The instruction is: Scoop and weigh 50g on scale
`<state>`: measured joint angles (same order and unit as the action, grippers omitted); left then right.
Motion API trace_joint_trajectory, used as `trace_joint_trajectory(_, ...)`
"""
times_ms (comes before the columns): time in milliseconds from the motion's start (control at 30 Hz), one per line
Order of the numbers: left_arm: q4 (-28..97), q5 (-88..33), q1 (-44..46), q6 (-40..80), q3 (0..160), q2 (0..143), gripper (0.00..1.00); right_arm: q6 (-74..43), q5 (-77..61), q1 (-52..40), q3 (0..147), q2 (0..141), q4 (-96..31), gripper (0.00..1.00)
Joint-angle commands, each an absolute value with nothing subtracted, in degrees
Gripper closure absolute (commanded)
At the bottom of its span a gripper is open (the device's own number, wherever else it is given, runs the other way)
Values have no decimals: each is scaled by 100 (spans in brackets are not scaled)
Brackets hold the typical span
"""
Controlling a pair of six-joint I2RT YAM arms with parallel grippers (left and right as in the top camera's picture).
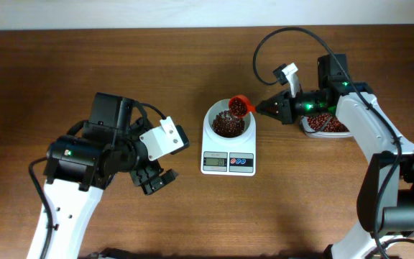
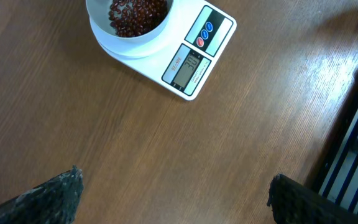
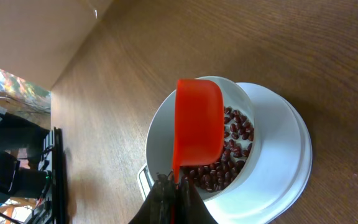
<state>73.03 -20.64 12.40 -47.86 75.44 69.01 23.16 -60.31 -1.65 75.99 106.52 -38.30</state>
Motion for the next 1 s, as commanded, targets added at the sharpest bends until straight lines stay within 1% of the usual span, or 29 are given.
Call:
trace_joint_trajectory(0,7295,-2167,1221,-4873,7585,6925,1,2421,-6230,-213,7581,10711,-3828,96)
trace_joint_trajectory(200,7295,-2165,1221,-4873,7585,6925,1,2386,-6455,-405,7581,10709,-3905,96)
trace_joint_trajectory(267,7295,-2167,1221,-4873,7585,6925,1,2322,-5457,-532,7581,10709,-3612,96)
trace_joint_trajectory(300,7295,-2165,1221,-4873,7585,6925,1,2235,-5299,-600,7581,10709,-3514,96)
trace_joint_trajectory(367,7295,-2167,1221,-4873,7585,6925,1,2224,-5865,-694,7585,10709,-3494,96)
trace_joint_trajectory(400,7295,-2165,1221,-4873,7585,6925,1,2228,-5883,-738,7585,10709,-3481,96)
trace_joint_trajectory(467,7295,-2165,1221,-4873,7585,6925,1,2202,-5183,-777,7585,10709,-3450,96)
trace_joint_trajectory(500,7295,-2165,1221,-4873,7585,6925,1,2204,-5113,-777,7585,10709,-3454,96)
trace_joint_trajectory(867,7295,-2165,1221,-4873,7585,6925,1,2204,-5527,-777,7585,10709,-3599,96)
trace_joint_trajectory(967,7295,-2167,1221,-4873,7585,6925,1,2016,-5529,-777,7585,10709,-3599,96)
